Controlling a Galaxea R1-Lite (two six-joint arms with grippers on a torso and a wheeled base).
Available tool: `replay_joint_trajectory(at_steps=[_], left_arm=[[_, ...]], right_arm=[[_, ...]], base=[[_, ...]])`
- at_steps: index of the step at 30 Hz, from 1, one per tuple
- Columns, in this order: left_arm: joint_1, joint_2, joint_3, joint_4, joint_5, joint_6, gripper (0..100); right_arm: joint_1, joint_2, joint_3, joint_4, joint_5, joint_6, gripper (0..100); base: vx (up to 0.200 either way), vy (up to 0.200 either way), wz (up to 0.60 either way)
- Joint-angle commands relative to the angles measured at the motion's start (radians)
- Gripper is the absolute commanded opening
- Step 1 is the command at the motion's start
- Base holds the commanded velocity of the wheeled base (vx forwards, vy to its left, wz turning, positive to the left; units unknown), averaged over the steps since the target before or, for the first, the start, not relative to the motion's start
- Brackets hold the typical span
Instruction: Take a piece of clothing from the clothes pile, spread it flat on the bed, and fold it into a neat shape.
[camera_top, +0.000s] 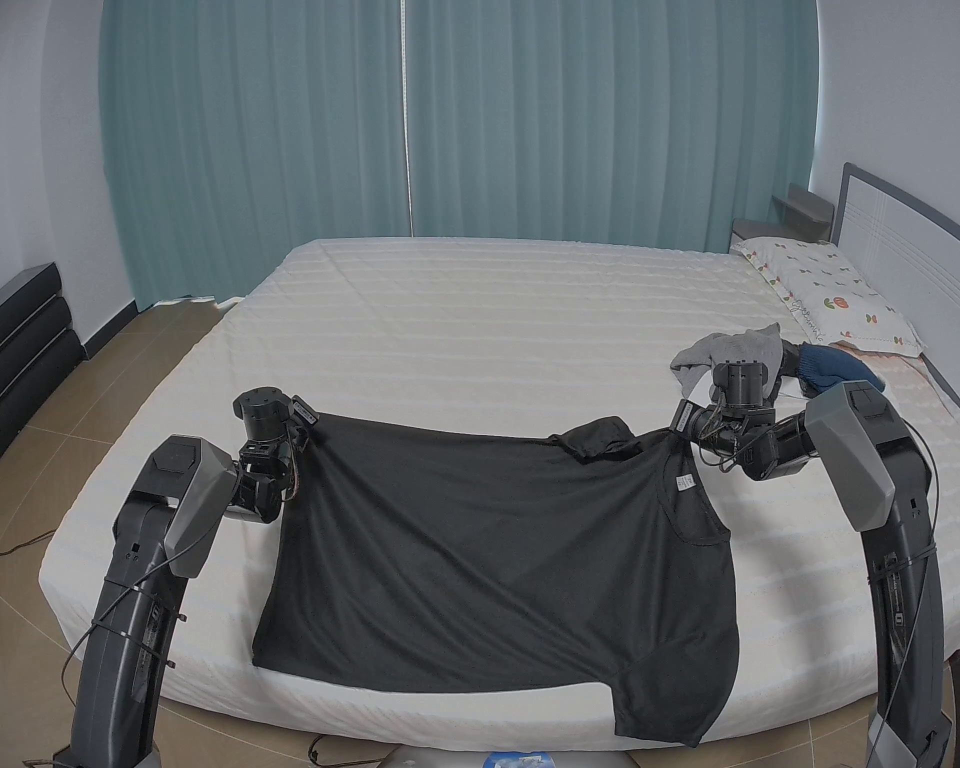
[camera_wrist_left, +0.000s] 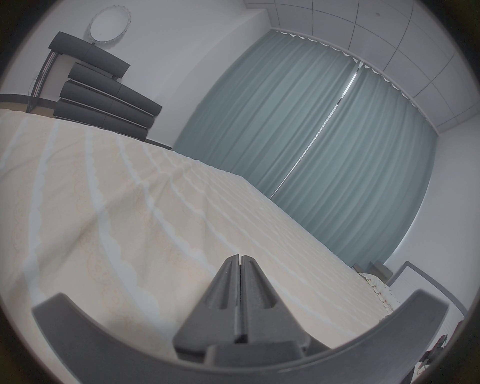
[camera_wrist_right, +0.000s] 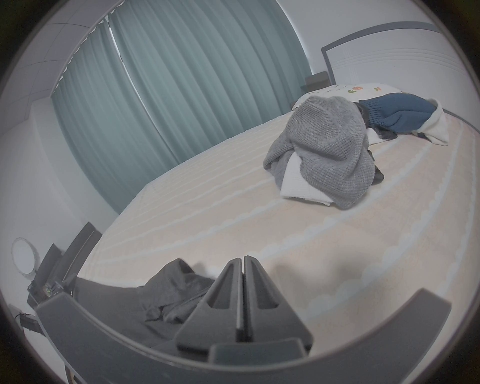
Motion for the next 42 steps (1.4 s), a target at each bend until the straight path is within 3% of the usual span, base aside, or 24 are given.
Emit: replay_joint_trajectory(at_steps=[1, 14, 15, 17, 18, 29, 31, 35, 38, 42], left_arm=[[0.005, 0.029, -0.031, 0.001, 0.001, 0.005, 0], [0.005, 0.037, -0.031, 0.021, 0.0, 0.034, 0], [0.005, 0.037, -0.031, 0.021, 0.0, 0.034, 0], [0.005, 0.037, -0.031, 0.02, 0.0, 0.034, 0], [0.005, 0.034, -0.031, 0.02, -0.002, 0.034, 100], [-0.001, -0.003, 0.001, 0.01, 0.009, 0.032, 100], [0.008, -0.115, 0.14, 0.003, 0.006, 0.005, 100], [0.013, -0.222, 0.269, -0.013, -0.014, -0.061, 100], [0.023, -0.354, 0.401, -0.014, -0.037, -0.115, 100], [0.023, -0.457, 0.548, -0.013, -0.065, -0.133, 100]], right_arm=[[-0.01, 0.045, -0.039, 0.0, -0.023, 0.001, 0], [-0.01, 0.078, -0.042, 0.002, -0.031, 0.022, 0], [-0.01, 0.079, -0.042, 0.002, -0.031, 0.022, 100], [-0.01, 0.082, -0.042, 0.0, -0.031, 0.022, 100], [-0.01, 0.081, -0.039, 0.0, -0.031, 0.025, 100], [-0.017, -0.002, 0.038, 0.0, -0.028, 0.146, 100], [-0.038, -0.105, 0.171, -0.003, 0.003, 0.197, 100], [-0.052, -0.182, 0.277, -0.006, 0.041, 0.221, 100], [-0.053, -0.297, 0.466, -0.073, 0.112, 0.263, 100], [-0.044, -0.39, 0.658, -0.156, 0.175, 0.254, 100]], base=[[0.0, 0.0, 0.0], [0.0, 0.0, 0.0], [0.0, 0.0, 0.0], [0.0, 0.0, 0.0], [0.0, 0.0, 0.0], [0.0, 0.0, 0.0], [0.0, 0.0, 0.0], [0.0, 0.0, 0.0], [0.0, 0.0, 0.0], [0.0, 0.0, 0.0]])
